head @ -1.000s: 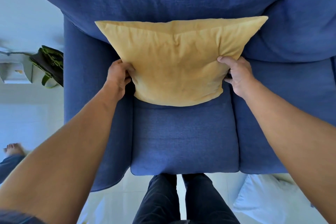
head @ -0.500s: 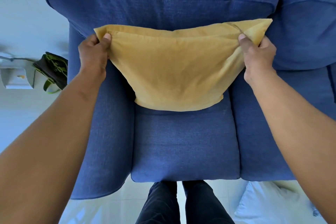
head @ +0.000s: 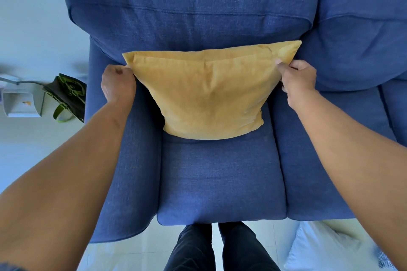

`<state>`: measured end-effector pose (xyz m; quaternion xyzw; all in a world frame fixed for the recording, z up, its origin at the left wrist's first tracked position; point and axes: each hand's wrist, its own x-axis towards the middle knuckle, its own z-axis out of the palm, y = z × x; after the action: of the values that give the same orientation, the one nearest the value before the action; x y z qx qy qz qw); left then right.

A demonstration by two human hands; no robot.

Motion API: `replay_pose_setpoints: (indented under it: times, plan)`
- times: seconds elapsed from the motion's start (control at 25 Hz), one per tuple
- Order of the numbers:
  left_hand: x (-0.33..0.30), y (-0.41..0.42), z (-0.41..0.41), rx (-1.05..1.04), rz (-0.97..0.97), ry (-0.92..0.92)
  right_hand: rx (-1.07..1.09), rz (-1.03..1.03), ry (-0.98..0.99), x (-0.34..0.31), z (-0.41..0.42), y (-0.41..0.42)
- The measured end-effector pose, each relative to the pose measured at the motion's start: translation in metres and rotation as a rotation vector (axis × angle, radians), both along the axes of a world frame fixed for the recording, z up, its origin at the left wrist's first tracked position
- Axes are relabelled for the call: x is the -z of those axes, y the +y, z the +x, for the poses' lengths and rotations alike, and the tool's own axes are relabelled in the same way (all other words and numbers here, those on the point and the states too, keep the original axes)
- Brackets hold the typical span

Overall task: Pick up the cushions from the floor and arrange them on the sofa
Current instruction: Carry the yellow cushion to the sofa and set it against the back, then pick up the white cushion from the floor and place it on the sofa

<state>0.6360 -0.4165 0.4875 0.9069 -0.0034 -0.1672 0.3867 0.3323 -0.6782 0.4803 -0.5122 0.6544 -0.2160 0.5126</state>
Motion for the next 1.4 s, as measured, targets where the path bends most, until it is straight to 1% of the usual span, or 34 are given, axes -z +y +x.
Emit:
replay_pose_setpoints:
  times: [0.12,0.2,0.32,0.48,0.6,0.72,0.88,0.96,1.12,1.24,1.4]
  plan:
    - [-0.022,0.015,-0.040,0.031,0.068,-0.098,-0.007,-0.036,0.051,-0.010,-0.018,0.017]
    - [-0.035,0.022,-0.077,0.117,0.087,-0.117,-0.044,-0.036,0.068,-0.017,-0.031,0.034]
    - [-0.049,0.028,-0.126,0.309,0.083,-0.123,-0.156,-0.069,0.113,-0.028,-0.052,0.062]
    - [-0.058,0.028,-0.176,0.552,0.127,-0.163,-0.415,-0.131,0.253,-0.045,-0.079,0.099]
    - [-0.063,0.024,-0.209,0.750,0.185,-0.214,-0.501,-0.170,0.348,-0.056,-0.104,0.125]
    - [-0.067,0.028,-0.244,0.949,0.221,-0.247,-0.536,-0.248,0.495,-0.066,-0.138,0.154]
    - [-0.070,0.038,-0.291,1.153,0.211,-0.322,-0.484,-0.273,0.622,-0.078,-0.192,0.204]
    - [-0.071,0.047,-0.320,1.237,0.189,-0.356,-0.424,-0.289,0.644,-0.084,-0.223,0.231]
    - [-0.071,0.064,-0.387,1.423,0.141,-0.353,-0.285,-0.294,0.699,-0.091,-0.297,0.285]
    - [-0.069,0.064,-0.438,1.557,0.125,-0.366,-0.173,-0.249,0.729,-0.091,-0.354,0.314]
    - [-0.067,0.056,-0.514,1.747,0.110,-0.431,-0.010,-0.179,0.738,-0.088,-0.429,0.348]
